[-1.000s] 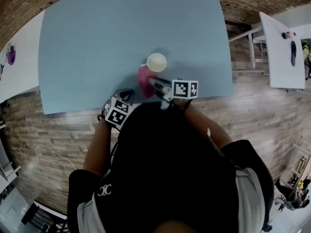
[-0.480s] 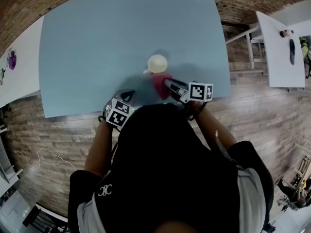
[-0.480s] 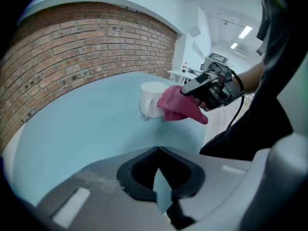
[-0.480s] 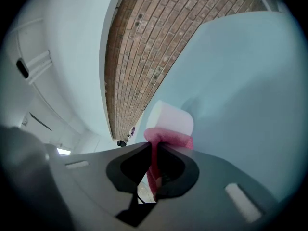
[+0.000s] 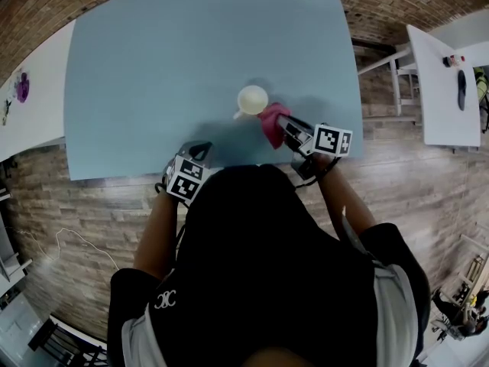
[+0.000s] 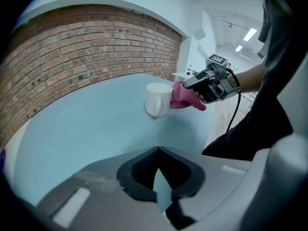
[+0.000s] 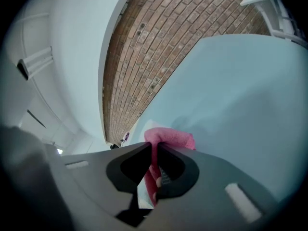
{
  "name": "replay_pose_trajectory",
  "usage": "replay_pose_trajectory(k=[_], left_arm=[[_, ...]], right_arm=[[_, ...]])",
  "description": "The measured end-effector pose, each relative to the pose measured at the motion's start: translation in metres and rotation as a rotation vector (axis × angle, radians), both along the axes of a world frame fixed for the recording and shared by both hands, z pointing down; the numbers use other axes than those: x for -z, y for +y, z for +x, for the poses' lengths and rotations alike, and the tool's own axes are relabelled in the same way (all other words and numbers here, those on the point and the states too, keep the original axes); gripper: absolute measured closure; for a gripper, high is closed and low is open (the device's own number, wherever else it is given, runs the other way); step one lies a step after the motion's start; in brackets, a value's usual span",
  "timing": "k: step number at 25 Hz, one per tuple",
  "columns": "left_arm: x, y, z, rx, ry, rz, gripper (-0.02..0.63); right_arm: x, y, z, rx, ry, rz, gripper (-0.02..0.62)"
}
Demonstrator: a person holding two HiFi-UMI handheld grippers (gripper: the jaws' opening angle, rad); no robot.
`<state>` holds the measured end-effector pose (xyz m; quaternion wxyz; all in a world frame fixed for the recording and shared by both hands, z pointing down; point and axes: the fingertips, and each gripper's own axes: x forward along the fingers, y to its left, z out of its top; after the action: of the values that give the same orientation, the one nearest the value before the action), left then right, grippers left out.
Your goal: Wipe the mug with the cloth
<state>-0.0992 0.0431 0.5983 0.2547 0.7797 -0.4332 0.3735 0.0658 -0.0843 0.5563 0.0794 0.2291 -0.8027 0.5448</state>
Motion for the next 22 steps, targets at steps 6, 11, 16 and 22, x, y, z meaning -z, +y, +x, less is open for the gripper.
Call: replay_pose_trajectory(k=[6,11,16,22], left_arm=[[0.002,-0.004,0.0,0.032,0.023,0.011,0.604],[0.011,-0.014,-0.008,0.106,0.048,0.06,0.605],[0.026,-0.023,-0.025,0.222,0.053,0.136,0.606],[0.045,-0.035,-0.059,0.32,0.013,0.189,0.605]], right_arm=[[0.004,-0.022,0.016,-0.07,0.027,0.027,0.558],[0.026,-0.036,0.017,-0.094,-0.003,0.143,0.558],[0.045,-0.046,0.026,-0.084,0.139,0.399,0.558],[0.049,-0.043,0.024,-0.023,0.283,0.6,0.558]])
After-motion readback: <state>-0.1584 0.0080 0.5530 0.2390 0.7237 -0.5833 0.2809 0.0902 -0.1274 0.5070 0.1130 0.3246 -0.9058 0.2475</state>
